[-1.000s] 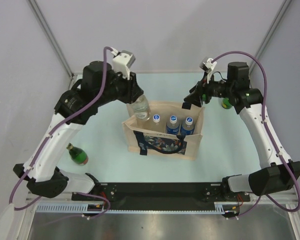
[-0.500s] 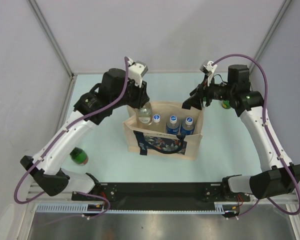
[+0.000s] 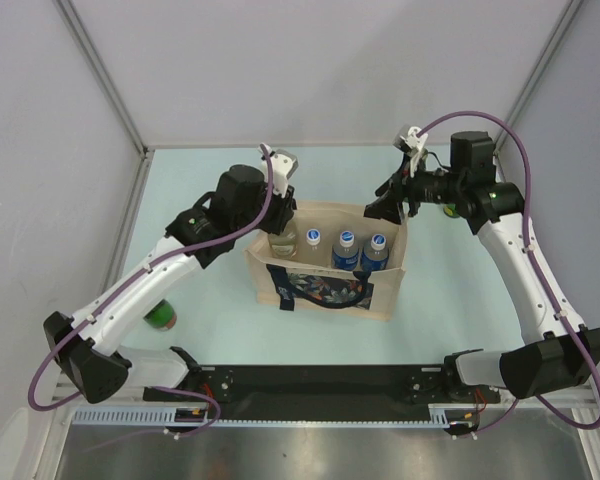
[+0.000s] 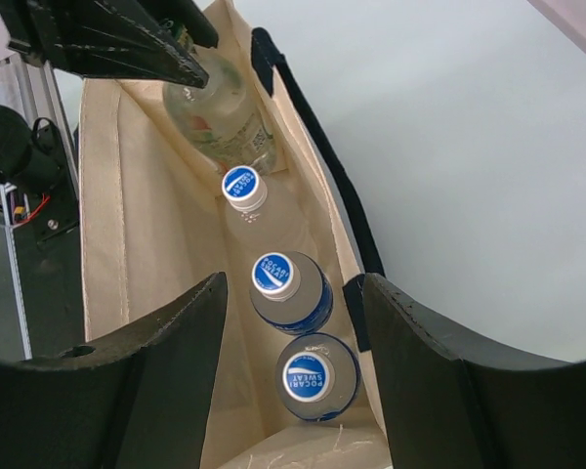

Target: Place the beverage into the canvas bag

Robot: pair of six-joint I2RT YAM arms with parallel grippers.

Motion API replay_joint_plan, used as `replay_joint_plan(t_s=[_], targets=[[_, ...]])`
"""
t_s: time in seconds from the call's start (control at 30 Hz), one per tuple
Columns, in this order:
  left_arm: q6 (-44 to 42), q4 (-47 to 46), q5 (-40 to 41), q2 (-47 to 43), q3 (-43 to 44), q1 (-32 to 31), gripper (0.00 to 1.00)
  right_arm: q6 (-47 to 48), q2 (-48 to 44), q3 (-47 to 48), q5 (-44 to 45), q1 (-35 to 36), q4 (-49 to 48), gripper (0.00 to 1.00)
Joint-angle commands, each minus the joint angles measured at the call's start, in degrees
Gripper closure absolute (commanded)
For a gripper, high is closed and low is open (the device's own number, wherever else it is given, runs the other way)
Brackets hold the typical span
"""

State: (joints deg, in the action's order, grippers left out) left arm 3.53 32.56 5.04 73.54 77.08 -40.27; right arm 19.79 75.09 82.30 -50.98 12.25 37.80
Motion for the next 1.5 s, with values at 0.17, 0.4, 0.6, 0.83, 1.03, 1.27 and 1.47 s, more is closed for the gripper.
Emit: replay_joint_plan(t_s=[0.17,0.4,0.6,0.83,1.03,1.27,1.47], targets=[[-3.4,-20.6,6.8,-3.8,-7.6,-0.1,1.0,4.4,-0.6,0.0,-4.4,1.3,2.1,0.37],[-5.7,-28.3,9.9,-3.5,-15.4,-0.1,1.0,7.2,-0.3,-0.2,-5.4,2.5,3.4,0.37],[-5.1,-32.4,11.3,-1.8,-19.8,0.0,1.0,8.1,0.5,1.8,-5.4,2.3,5.1,0.37],[-3.9,-36.5,11.2,-0.2,-22.8,0.4,1.0,9.1,0.6,4.6,-4.8,0.2,7.3,0.36],[-0.8,-36.8,13.0,0.6,-24.0,0.5,0.84,6.1,0.9,6.3,-1.3,-1.5,6.8,0.34],[1.4,-36.2,14.8,-1.2,-25.2,0.6,0.52,3.9,2.9,10.3,0.8,-5.0,7.6,0.34],[1.9,-34.7,15.7,-3.6,-23.9,0.5,0.43,2.1,3.8,11.2,0.8,-7.0,6.8,0.34]])
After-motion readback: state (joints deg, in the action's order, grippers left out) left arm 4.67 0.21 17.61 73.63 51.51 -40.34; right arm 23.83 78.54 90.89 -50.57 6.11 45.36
